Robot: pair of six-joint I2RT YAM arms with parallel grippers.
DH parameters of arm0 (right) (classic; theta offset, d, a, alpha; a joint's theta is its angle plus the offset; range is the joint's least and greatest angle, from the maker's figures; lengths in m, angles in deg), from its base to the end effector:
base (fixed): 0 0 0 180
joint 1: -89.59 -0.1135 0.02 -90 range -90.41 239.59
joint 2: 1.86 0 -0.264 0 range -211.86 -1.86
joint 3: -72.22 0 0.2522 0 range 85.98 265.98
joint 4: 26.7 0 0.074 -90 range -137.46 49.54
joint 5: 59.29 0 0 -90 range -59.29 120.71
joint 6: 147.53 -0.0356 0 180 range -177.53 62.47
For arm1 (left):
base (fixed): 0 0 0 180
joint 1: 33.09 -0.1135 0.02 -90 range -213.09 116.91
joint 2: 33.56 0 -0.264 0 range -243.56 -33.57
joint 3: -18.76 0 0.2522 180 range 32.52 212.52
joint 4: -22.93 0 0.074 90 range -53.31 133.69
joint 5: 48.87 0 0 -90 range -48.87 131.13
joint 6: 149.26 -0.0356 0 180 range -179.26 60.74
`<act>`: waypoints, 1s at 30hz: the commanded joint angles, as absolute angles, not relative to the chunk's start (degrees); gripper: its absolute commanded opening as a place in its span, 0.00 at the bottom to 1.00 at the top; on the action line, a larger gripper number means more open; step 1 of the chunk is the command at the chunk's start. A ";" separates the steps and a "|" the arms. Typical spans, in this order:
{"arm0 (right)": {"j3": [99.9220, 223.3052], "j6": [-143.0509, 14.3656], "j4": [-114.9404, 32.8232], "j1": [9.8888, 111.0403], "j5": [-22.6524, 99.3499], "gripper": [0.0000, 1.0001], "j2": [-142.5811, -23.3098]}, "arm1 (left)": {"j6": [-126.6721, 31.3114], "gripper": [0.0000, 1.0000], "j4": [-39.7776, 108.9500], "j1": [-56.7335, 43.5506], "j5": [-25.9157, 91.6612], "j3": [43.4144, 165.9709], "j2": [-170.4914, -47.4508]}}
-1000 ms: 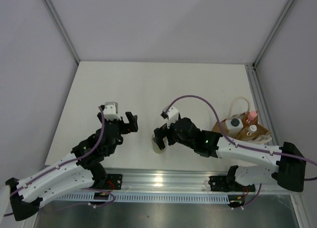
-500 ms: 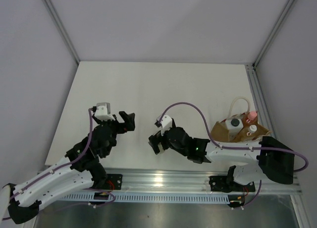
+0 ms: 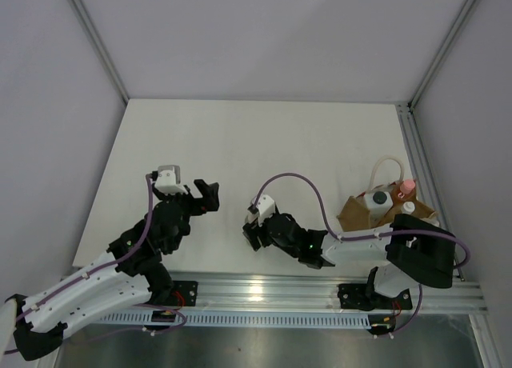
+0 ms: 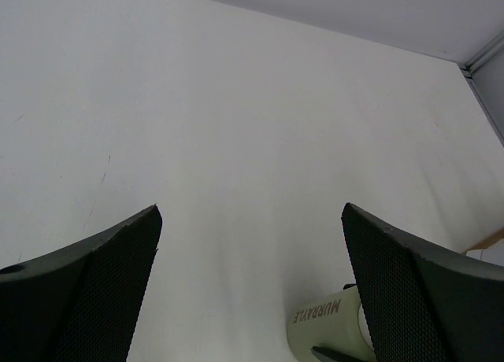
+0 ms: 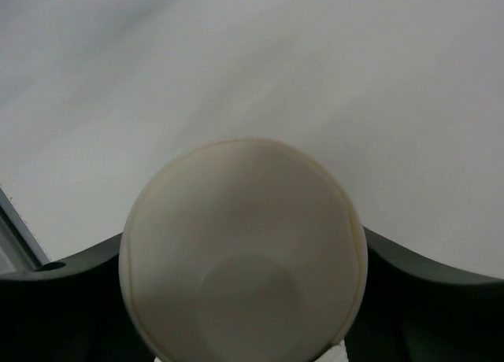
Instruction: Place the personal care products into the canvas bag
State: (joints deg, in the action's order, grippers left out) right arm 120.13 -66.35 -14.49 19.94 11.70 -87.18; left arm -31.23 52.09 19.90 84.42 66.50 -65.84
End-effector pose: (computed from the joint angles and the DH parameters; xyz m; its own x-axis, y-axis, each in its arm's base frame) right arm 0.1139 0.2737 0.1776 -0.2665 -0.3017 -0.9154 -0.7520 0.6592 0.0017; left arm 0.1019 -0.0947 0.2981 -0.2105 -0.2890 -0.9339 0.0921 0.9452 -0.3132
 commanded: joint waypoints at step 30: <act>134.23 -69.84 -64.54 38.16 -29.14 0.00 -32.02 | -30.52 0.99 50.14 19.64 82.36 67.50 -66.52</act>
